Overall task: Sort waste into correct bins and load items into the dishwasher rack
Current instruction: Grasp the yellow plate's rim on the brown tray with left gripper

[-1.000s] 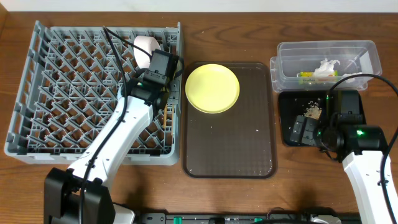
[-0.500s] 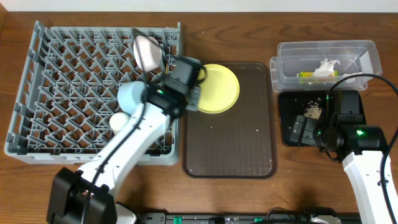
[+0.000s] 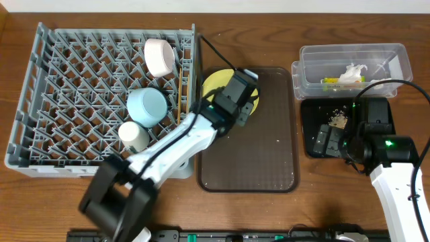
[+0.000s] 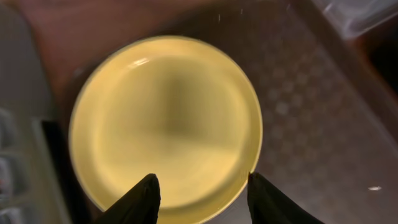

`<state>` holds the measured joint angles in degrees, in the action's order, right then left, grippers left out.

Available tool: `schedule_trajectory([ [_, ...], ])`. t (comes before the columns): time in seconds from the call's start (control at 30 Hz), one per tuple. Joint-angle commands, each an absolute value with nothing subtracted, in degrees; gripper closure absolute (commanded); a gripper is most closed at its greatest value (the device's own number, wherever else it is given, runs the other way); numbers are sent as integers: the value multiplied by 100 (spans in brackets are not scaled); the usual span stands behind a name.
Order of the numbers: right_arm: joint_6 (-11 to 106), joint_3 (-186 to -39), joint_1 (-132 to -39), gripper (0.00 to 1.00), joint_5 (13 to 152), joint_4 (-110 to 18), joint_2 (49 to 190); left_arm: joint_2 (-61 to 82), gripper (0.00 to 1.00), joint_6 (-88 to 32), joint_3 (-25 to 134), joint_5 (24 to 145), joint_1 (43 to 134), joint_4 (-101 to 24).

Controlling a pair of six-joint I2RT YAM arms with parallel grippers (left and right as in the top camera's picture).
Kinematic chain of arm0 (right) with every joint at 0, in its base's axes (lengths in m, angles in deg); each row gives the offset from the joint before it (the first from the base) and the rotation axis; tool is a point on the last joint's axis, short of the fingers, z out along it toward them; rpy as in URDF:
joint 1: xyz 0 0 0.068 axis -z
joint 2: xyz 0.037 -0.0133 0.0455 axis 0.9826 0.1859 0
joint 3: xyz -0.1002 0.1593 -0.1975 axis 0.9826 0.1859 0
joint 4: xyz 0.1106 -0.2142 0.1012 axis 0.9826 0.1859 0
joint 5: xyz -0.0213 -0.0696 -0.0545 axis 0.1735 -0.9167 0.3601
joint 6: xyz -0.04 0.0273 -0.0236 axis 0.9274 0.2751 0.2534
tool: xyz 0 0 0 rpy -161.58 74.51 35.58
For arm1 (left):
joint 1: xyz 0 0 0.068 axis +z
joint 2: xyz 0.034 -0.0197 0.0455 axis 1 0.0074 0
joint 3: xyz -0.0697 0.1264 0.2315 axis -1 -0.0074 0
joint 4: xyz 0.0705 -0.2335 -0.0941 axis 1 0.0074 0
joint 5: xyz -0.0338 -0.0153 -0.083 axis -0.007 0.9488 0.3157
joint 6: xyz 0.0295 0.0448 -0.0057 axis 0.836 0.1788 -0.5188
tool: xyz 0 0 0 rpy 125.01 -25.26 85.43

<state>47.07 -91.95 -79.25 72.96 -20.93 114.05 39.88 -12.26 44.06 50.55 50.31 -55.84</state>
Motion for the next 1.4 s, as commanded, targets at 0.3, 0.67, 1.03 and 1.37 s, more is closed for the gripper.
schedule_trajectory([
  [0.3,4737,-9221,-7840,1,7278,-2091,11396,4897,51,-1147,4386,5597,5022,-5739],
  [0.67,4737,-9221,-7840,1,7278,-2102,11396,5262,52,-1150,4384,5946,5022,-5632],
  [1.03,4737,-9221,-7840,1,7278,-2087,11396,5430,93,-1150,4360,6005,5022,-5324],
  [1.37,4737,-9221,-7840,1,7278,-2065,11396,4727,94,-1150,4365,6781,4753,-5193],
])
